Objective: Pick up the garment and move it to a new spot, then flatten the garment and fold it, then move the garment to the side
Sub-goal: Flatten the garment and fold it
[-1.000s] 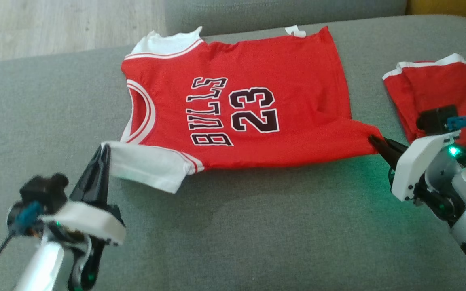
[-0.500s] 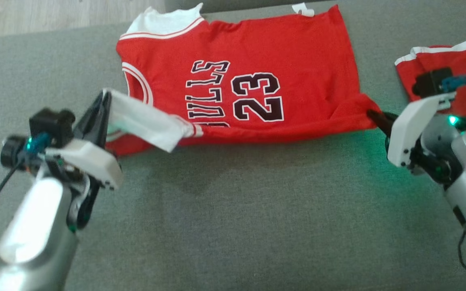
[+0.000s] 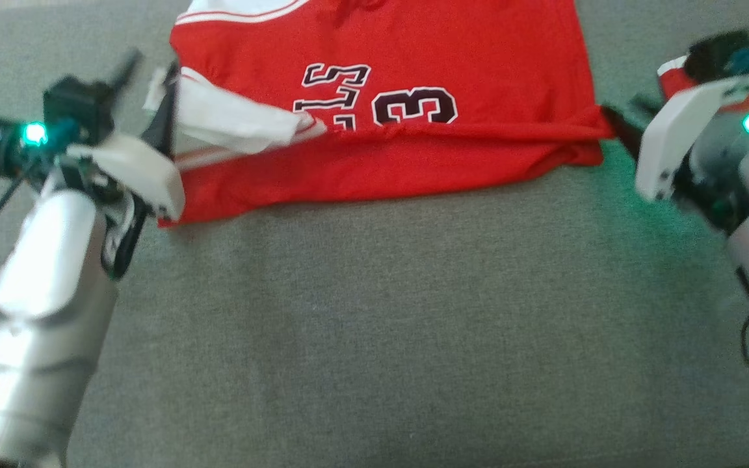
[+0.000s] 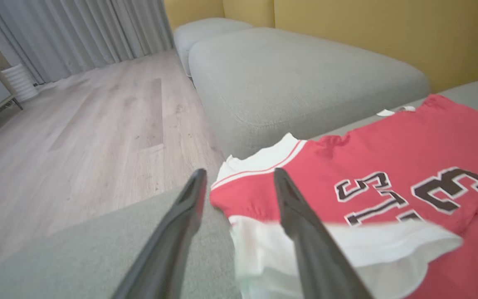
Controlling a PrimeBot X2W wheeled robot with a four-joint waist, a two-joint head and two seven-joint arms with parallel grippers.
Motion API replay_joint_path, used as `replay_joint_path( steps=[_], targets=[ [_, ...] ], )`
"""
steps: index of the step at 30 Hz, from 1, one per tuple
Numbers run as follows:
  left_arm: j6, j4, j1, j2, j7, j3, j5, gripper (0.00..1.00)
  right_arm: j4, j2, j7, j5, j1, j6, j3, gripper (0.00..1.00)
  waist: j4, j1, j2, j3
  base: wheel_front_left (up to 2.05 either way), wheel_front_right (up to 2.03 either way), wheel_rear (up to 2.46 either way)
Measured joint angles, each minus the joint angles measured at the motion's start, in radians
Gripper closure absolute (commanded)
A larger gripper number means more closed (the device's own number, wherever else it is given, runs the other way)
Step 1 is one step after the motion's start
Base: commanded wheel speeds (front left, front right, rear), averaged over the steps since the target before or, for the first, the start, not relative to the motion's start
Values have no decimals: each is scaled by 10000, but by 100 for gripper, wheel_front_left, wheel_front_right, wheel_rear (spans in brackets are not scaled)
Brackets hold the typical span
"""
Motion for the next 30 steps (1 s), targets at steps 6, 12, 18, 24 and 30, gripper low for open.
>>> replay_joint_path(
  steps=[6,12,18,24,30],
  targets=[
    [435,552,-1072,-506,-1818,360,21,0,742,359,-2121,-913,-914,0,-709,0,111,0,0,140,0,0,0],
    [535,364,-931,-872,-2742,859,-397,0,608,430,-4209,-1505,-639,0,-731,0,204,-2,0,-213,0,0,0],
    [625,-669,98,-966,-2863,1246,-477,0,211,385,-5735,-2073,198,0,-965,0,213,-3,0,-649,0,0,0],
    [744,-2314,1952,-1277,-2890,1684,-374,0,-180,600,-6527,-2874,1388,0,-1820,0,207,-4,0,-1185,0,0,0],
    [857,-3129,3639,-1741,-2892,2107,-257,0,-815,1417,-6704,-3699,2955,0,-3020,0,180,-4,0,-1661,0,0,0]
  ],
)
